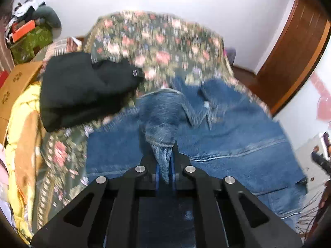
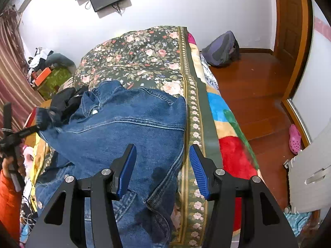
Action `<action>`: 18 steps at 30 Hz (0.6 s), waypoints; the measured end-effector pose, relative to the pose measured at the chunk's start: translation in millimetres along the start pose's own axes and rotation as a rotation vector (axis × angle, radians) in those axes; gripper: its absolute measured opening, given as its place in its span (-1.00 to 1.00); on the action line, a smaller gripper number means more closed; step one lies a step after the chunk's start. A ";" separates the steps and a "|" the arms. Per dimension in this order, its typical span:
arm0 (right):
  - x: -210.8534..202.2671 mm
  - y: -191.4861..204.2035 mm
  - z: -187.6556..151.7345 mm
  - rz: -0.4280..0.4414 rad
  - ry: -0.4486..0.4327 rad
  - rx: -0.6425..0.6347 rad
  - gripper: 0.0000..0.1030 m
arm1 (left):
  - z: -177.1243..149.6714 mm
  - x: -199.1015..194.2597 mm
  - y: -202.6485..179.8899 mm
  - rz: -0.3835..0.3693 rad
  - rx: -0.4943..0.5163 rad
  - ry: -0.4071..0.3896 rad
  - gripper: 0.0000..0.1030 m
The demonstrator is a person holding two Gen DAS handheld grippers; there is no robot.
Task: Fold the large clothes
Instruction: 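Grasp the jacket's hem with the left gripper and lift it toward the collar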
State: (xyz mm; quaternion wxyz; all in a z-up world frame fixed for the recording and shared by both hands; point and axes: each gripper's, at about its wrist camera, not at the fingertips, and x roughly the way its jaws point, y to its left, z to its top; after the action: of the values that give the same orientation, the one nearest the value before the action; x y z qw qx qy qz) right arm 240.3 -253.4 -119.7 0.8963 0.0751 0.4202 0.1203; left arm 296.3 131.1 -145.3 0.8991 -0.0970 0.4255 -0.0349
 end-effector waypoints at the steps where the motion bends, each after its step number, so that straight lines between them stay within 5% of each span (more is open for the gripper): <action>1: 0.5 -0.5 -0.4 0.006 -0.003 0.004 -0.04 | 2.6 -8.2 1.0 0.000 0.005 -0.024 -0.87; 7: 18.0 12.9 -8.2 0.052 0.034 0.000 -0.04 | 1.4 -44.7 13.9 0.065 0.018 -0.126 -0.87; 18: 29.9 23.2 -25.6 0.036 0.118 -0.058 -0.04 | -51.2 8.6 47.1 0.111 -0.011 0.063 -0.71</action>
State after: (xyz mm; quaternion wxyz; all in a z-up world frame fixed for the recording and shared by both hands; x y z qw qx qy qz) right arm 235.5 -222.0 -152.5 0.8694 0.0495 0.4674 0.1525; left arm 261.3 168.5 -193.2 0.8853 -0.0769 0.4584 0.0144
